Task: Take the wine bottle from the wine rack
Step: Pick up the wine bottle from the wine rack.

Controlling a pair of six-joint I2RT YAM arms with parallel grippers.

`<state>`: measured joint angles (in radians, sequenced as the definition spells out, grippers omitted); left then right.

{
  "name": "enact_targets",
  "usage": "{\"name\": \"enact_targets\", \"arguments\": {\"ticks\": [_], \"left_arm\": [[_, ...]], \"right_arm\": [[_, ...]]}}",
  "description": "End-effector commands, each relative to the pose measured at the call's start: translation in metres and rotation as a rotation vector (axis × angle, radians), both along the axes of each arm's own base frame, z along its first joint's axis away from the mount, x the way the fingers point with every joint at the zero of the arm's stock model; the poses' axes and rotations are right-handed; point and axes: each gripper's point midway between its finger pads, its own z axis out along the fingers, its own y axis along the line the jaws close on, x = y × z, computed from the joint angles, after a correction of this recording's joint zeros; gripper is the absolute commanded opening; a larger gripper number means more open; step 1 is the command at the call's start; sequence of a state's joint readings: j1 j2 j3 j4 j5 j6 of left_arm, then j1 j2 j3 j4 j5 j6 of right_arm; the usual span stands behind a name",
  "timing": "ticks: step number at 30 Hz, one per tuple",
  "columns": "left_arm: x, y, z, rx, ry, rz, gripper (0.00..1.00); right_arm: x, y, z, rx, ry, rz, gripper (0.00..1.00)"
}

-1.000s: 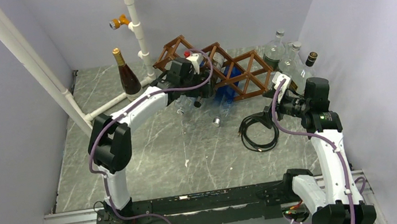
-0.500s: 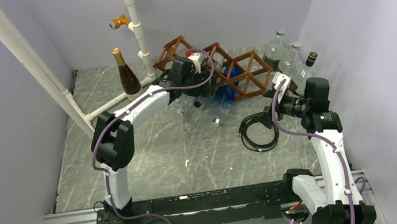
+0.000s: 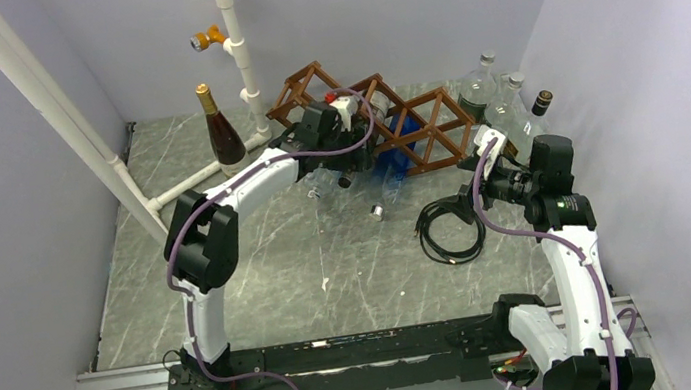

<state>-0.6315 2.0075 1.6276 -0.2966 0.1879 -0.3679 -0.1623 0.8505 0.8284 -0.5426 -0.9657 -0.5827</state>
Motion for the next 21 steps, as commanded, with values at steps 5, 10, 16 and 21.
{"name": "enact_targets", "arguments": {"ticks": [5, 10, 16, 21], "left_arm": [[0.008, -0.013, 0.022, -0.066, -0.035, -0.019, 0.71], [0.007, -0.013, 0.024, -0.07, -0.037, -0.024, 0.6], [0.004, -0.01, 0.032, -0.079, -0.053, -0.023, 0.24], [0.001, -0.004, 0.043, -0.085, -0.09, -0.016, 0.01]], "right_arm": [[0.003, -0.002, 0.006, -0.014, -0.046, -0.004, 1.0], [0.003, -0.002, 0.006, -0.014, -0.046, -0.005, 1.0], [0.003, -0.002, 0.006, -0.017, -0.049, -0.006, 1.0], [0.003, -0.003, 0.006, -0.017, -0.048, -0.008, 1.0]]}}
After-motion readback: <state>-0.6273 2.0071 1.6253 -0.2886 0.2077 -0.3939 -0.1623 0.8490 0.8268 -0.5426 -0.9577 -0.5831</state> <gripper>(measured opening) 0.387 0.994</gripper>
